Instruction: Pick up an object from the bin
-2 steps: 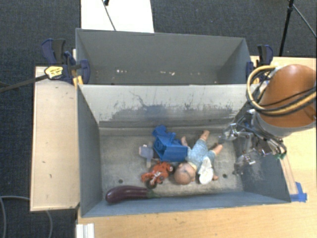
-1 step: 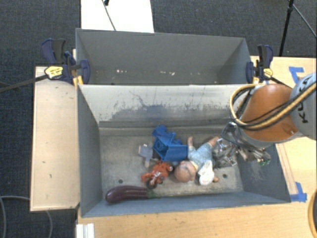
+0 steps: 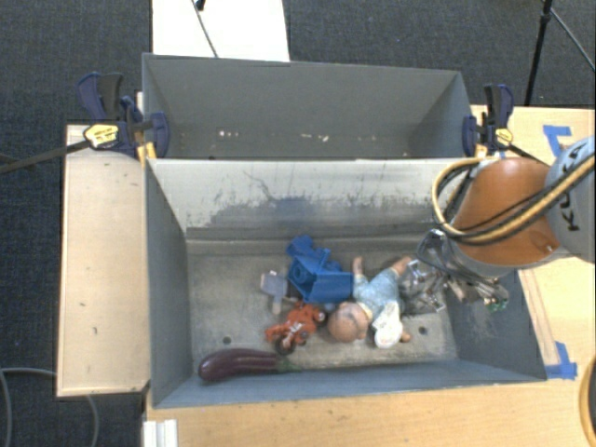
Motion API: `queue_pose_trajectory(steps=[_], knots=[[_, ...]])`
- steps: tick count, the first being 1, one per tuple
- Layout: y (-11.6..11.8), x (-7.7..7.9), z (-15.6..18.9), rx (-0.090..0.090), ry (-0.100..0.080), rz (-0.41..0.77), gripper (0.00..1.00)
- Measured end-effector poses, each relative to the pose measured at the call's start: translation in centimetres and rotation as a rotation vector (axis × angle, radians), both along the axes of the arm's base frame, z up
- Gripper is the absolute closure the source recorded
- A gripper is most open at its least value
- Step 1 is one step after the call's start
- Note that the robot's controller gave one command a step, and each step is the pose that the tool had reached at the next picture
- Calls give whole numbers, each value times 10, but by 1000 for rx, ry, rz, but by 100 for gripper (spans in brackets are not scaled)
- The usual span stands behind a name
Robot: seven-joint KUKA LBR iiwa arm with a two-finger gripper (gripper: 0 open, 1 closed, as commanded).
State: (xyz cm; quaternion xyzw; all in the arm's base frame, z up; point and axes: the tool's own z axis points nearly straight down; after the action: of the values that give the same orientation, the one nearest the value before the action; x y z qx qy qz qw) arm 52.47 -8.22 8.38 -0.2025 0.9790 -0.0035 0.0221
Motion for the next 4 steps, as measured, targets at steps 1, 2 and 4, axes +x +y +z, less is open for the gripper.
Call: queue_pose_trajectory(steps=[1,2,4], knots=[[-1,-1,0,4,2,-55,100],[15,5,-1,-1,18,-274,100],[32,37,-4,2,43,-250,100]])
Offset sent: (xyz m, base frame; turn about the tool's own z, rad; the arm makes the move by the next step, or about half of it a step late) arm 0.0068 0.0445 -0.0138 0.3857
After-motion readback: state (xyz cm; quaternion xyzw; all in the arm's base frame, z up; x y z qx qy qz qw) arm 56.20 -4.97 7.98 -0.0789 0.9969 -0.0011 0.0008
